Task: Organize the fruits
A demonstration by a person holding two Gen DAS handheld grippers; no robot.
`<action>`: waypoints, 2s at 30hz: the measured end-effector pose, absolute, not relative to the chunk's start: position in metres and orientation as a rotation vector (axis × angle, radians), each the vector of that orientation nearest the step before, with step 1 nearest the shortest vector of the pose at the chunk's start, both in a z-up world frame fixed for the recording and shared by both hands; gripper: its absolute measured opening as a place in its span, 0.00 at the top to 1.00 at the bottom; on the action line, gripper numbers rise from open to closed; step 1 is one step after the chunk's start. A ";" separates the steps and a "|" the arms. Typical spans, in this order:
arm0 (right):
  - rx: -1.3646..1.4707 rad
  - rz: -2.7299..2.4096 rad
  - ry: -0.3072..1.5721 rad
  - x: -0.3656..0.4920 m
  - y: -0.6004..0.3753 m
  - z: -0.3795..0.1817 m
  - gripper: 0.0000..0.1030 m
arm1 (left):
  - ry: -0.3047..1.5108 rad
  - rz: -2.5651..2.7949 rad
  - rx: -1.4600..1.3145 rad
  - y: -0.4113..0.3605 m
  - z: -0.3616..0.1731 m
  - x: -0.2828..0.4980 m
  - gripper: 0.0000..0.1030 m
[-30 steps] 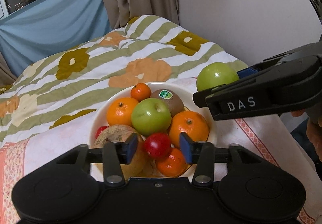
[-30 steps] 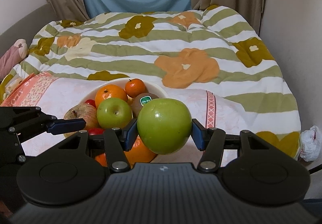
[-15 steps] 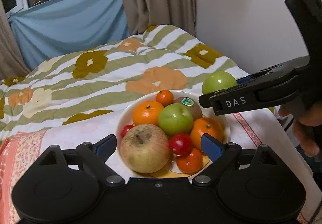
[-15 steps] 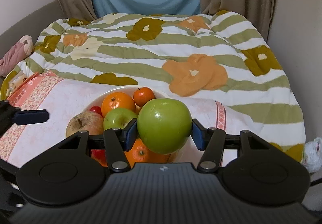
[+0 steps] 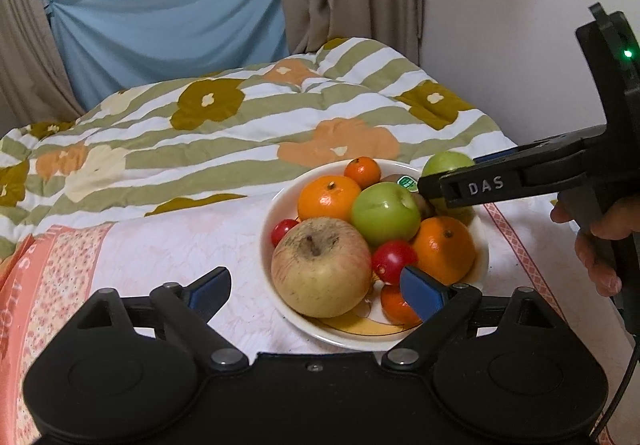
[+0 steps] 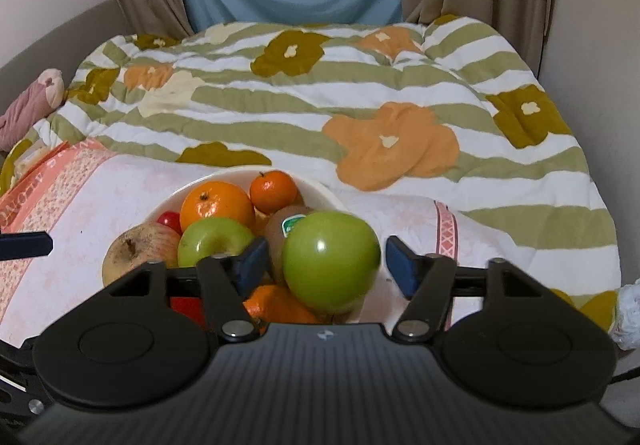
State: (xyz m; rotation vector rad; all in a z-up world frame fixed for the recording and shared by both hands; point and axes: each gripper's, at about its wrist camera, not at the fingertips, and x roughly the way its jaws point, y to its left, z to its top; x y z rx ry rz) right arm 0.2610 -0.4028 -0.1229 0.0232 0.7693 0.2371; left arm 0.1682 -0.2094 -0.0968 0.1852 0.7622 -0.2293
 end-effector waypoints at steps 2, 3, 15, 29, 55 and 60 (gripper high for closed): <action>0.014 0.241 0.775 0.262 -0.401 -0.124 0.19 | 0.765 -0.217 0.174 -0.207 -0.097 0.168 0.08; 0.014 0.242 0.776 0.263 -0.401 -0.125 0.19 | 0.766 -0.213 0.167 -0.205 -0.097 0.167 0.08; 0.034 0.165 0.707 0.218 -0.389 -0.074 0.19 | 0.709 -0.185 0.116 -0.170 -0.061 0.144 0.08; -0.019 0.053 0.570 0.083 -0.304 0.016 0.07 | 0.554 -0.163 0.102 -0.095 0.008 0.068 0.09; -0.001 -0.072 0.620 -0.017 -0.258 0.029 0.00 | 0.568 -0.134 0.058 -0.044 0.017 0.000 0.01; -0.001 -0.073 0.620 -0.018 -0.257 0.030 0.00 | 0.571 -0.140 0.062 -0.044 0.016 -0.002 0.01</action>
